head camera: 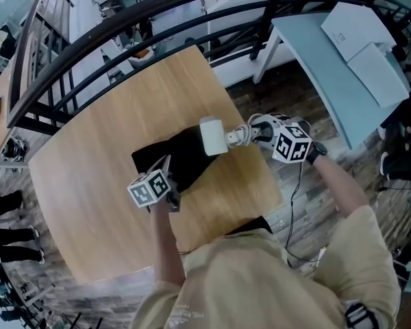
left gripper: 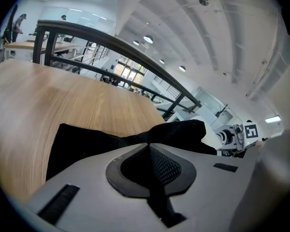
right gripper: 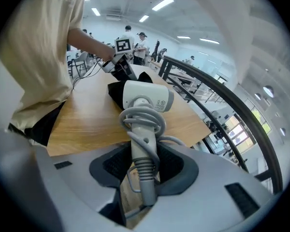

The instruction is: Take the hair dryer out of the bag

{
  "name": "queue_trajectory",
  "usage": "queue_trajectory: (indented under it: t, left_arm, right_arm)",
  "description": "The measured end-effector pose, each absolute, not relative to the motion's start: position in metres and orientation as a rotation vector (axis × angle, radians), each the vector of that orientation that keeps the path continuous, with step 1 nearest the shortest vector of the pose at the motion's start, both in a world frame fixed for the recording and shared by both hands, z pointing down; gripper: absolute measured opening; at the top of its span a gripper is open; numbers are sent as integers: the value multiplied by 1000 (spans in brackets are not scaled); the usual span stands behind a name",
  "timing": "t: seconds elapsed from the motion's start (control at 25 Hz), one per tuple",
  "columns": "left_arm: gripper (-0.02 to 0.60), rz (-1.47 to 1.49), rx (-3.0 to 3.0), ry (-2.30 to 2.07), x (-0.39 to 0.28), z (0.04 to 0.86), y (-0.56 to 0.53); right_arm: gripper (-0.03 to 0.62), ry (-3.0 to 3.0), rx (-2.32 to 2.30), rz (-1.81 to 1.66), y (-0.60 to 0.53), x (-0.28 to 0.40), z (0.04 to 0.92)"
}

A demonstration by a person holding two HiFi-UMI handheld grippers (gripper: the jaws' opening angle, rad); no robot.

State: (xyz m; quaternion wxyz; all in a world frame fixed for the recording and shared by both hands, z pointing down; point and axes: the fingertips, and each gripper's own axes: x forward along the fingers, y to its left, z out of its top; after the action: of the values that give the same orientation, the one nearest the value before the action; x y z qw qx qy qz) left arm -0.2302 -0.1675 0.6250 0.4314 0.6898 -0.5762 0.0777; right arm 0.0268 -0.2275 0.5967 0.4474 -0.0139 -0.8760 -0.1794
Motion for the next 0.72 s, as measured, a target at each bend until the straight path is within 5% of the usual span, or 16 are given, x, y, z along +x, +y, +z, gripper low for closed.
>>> queue_trajectory:
  t: [0.72]
  left_arm:
    - [20, 239, 1721, -1483, -212, 649, -173]
  right_arm:
    - [147, -2234, 1136, 399, -220, 39, 642]
